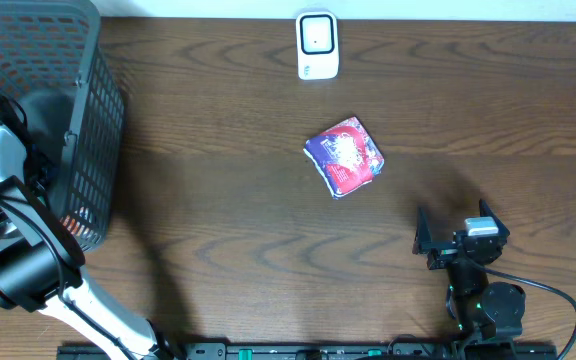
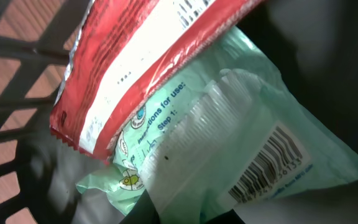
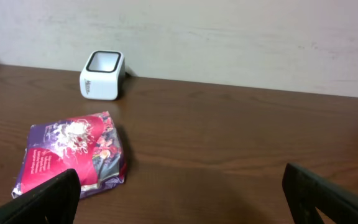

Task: Scan the item barcode
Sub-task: 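Grasp the mint-green snack pouch in the basket with the left gripper, then carry the green pouch out and drop it beside the purple bag, then reach the left gripper back into the basket toward the orange box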

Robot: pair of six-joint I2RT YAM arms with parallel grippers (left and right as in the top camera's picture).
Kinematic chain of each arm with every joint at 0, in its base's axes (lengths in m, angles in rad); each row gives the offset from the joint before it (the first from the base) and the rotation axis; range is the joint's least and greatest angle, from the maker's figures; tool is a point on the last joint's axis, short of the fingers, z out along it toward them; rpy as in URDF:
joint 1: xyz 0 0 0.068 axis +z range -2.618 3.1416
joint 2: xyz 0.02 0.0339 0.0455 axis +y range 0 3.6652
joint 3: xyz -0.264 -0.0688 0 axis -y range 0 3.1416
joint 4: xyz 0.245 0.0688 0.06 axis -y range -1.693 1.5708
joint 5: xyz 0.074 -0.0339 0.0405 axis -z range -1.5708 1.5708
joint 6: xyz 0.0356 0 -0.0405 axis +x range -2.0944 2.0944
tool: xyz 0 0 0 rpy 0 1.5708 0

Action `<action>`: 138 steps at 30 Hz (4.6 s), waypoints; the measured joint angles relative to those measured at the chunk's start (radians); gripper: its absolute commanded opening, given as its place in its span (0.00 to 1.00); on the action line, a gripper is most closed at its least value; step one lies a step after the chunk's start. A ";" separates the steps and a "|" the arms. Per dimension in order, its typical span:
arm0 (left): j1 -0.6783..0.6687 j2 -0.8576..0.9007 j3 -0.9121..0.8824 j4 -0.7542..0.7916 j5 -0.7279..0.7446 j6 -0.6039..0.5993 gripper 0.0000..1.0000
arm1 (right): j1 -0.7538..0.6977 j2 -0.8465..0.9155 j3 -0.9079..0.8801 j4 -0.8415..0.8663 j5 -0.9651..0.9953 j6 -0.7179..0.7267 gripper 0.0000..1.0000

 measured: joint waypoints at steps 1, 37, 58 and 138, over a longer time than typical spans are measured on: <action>0.000 0.000 0.001 -0.014 0.000 0.000 0.07 | 0.000 0.000 0.000 0.000 0.000 0.000 0.99; -0.554 -0.774 0.042 0.071 0.740 -0.230 0.08 | 0.000 0.000 0.000 0.000 0.000 0.000 0.99; -1.154 -0.242 -0.002 -0.074 0.601 -0.519 0.57 | 0.000 0.000 0.000 0.000 0.000 0.000 0.99; -0.161 -0.196 0.068 -0.401 0.085 -0.220 0.91 | 0.000 0.000 0.000 0.000 0.000 0.000 0.99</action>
